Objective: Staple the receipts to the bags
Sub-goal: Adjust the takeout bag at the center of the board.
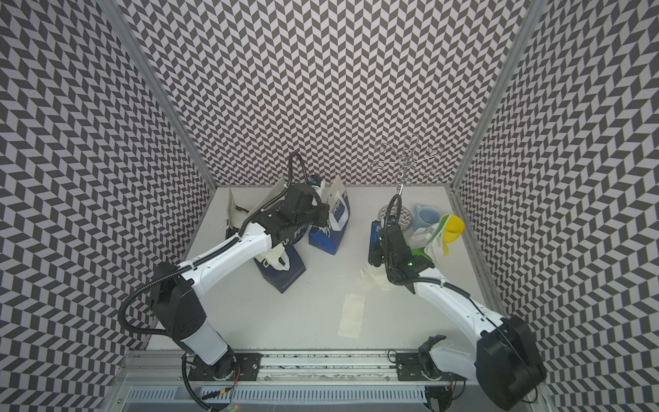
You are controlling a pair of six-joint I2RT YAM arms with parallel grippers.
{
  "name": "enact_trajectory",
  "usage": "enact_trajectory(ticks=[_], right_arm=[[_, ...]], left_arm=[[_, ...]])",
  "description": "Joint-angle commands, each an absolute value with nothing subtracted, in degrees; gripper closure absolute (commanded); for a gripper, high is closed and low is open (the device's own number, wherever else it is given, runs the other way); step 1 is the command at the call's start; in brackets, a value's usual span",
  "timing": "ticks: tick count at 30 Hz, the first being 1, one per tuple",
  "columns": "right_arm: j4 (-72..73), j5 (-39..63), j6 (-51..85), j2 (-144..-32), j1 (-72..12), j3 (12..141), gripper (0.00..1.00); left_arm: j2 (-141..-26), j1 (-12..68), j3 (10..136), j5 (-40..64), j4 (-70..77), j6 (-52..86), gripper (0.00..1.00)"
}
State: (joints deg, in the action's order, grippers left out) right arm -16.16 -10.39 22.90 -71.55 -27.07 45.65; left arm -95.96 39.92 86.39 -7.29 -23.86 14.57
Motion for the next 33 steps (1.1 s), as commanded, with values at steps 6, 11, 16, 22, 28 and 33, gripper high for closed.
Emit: enact_trajectory(ticks=[6,11,16,22,28,33], right_arm=[[-19.9,-5.6,24.1,-85.4,-24.3,56.4,1.0],[-19.0,-5.8,24.5,-93.6,-24.1,55.7,1.0],[-13.0,-3.6,27.3,-94.2,-24.1,51.6,0.96],[-8.7,-4.0,28.4,-83.0,-24.3,44.9,0.54],[-15.9,-9.3,31.4,-70.2,-24.2,39.3,0.29],[-17.2,0.2,26.9,-61.4,-24.5,33.5,0.27]], left_arm=[[-90.8,41.7,87.5,-4.2,-37.8,6.7,1.0],[-89.5,42.2,86.4,-2.3,-40.4,5.0,1.0],[-89.2,42.3,83.7,-0.8,-40.3,4.0,1.0],[-88.9,42.2,81.1,2.2,-36.2,4.5,1.0],[-89.4,42.3,80.0,3.7,-33.9,5.3,1.0],[-89.3,42.3,78.2,4.4,-32.4,6.4,1.0]])
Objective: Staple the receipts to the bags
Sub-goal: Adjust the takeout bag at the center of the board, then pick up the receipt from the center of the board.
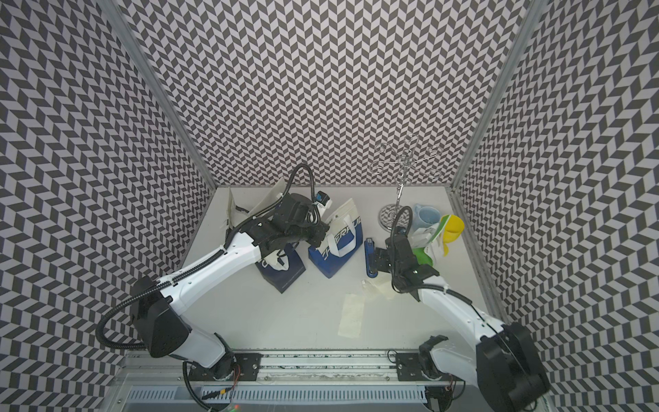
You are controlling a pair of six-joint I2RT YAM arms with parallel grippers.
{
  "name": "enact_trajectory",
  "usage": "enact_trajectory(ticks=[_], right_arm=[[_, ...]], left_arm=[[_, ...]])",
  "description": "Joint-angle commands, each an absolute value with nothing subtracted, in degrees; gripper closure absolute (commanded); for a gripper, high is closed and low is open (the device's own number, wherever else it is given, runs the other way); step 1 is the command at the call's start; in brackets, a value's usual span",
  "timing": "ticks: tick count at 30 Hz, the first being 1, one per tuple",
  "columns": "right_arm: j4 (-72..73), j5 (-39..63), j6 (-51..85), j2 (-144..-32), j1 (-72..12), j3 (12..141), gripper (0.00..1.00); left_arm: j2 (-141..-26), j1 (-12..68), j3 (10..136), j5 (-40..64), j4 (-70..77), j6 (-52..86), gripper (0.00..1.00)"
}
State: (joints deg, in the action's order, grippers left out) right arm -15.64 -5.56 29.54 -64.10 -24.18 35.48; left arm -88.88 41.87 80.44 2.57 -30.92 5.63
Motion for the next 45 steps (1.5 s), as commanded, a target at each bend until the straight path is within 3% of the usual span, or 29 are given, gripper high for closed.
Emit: enact_trajectory(ticks=[1,3,6,10,16,23,26,32,34,37,45], right_arm=[[-17.2,5.2,25.1,-60.2,-25.0,32.8,0.28],[-17.8,12.1,21.7,-58.6,-28.4,32.1,0.28],[-18.8,11.4,20.6,-58.2,-39.1,32.6,0.26],[-22.4,1.7,22.6,-66.2,-50.2,34.6,0.21],[-29.3,-5.3,25.5,-82.7,-56.7,40.2,0.11],[-34.1,-7.8,30.0,-90.7,-59.5,42.4,0.09],[-34.0,-9.3,30.6,-94.7,-60.9,41.9,0.19],[-32.6,-13.0,32.5,-97.0,-61.6,41.2,0.69],[-31.7,-13.8,32.4,-94.8,-61.4,40.7,0.92],[-30.6,-15.0,31.4,-90.7,-60.8,40.5,1.0],[-26.4,-18.7,26.3,-68.2,-55.8,43.8,1.0]], left_arm=[[-89.2,42.3,77.8,4.4,-32.2,6.4,1.0],[-89.1,42.2,77.1,4.3,-31.9,6.4,1.0],[-89.1,42.0,76.4,3.5,-31.8,6.4,1.0],[-88.3,41.3,76.3,2.9,-31.7,6.9,1.0],[-85.2,39.6,75.2,2.6,-30.3,8.4,1.0],[-83.3,39.6,74.5,3.8,-29.7,8.6,1.0],[-82.7,39.5,74.2,3.7,-29.3,8.7,1.0],[-81.9,39.1,74.0,4.9,-28.9,8.9,1.0],[-82.0,39.1,73.8,5.7,-28.6,8.9,1.0],[-82.4,39.1,74.0,6.4,-28.6,8.9,1.0],[-83.0,37.9,74.7,13.5,-29.1,6.7,1.0]])
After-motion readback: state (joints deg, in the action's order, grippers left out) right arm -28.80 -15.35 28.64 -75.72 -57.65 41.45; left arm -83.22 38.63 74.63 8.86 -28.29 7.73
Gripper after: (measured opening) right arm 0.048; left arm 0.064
